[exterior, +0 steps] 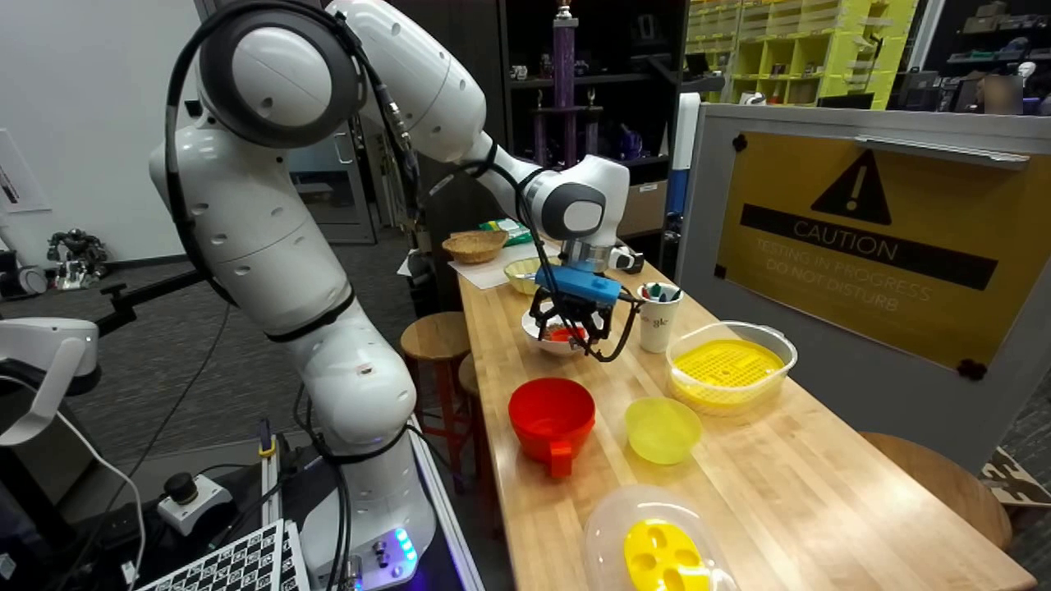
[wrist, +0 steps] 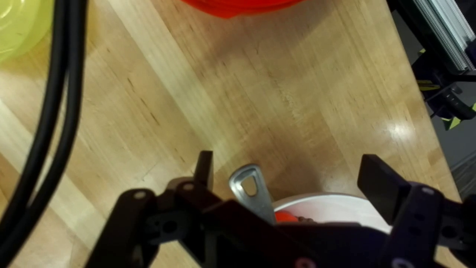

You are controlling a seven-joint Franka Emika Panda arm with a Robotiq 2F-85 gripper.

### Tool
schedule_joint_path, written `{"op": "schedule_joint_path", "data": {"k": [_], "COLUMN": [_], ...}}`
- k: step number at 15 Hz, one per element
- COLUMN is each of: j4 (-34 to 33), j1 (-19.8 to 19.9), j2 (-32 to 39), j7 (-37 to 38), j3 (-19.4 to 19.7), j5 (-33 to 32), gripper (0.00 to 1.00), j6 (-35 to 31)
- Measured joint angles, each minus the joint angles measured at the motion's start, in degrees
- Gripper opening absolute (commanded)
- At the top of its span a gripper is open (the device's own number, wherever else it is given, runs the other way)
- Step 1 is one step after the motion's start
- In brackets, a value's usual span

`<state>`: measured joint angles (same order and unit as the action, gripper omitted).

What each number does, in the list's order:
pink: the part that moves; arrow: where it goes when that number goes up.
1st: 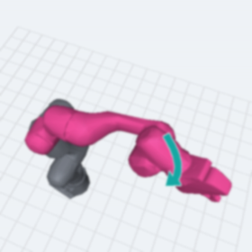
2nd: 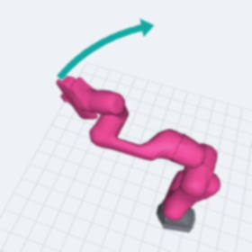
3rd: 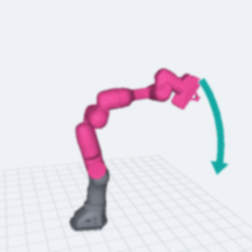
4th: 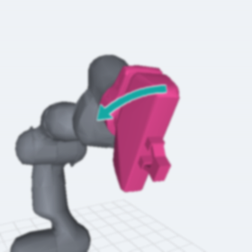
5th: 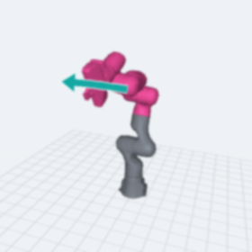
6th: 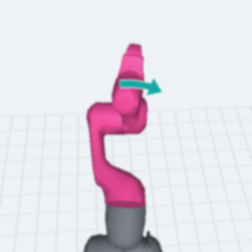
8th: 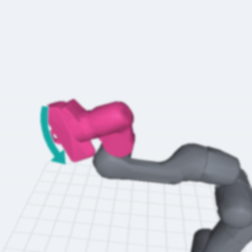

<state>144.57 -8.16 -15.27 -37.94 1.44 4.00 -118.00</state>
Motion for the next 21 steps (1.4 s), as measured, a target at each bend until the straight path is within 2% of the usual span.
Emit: {"op": "schedule_joint_path", "data": {"k": [21], "j4": [-1.4], "j1": [0.2], "j2": [2.7], "j7": [-0.7], "j3": [-0.3], "j5": [0.0], "gripper": [1.00], "j6": [-0.4]}}
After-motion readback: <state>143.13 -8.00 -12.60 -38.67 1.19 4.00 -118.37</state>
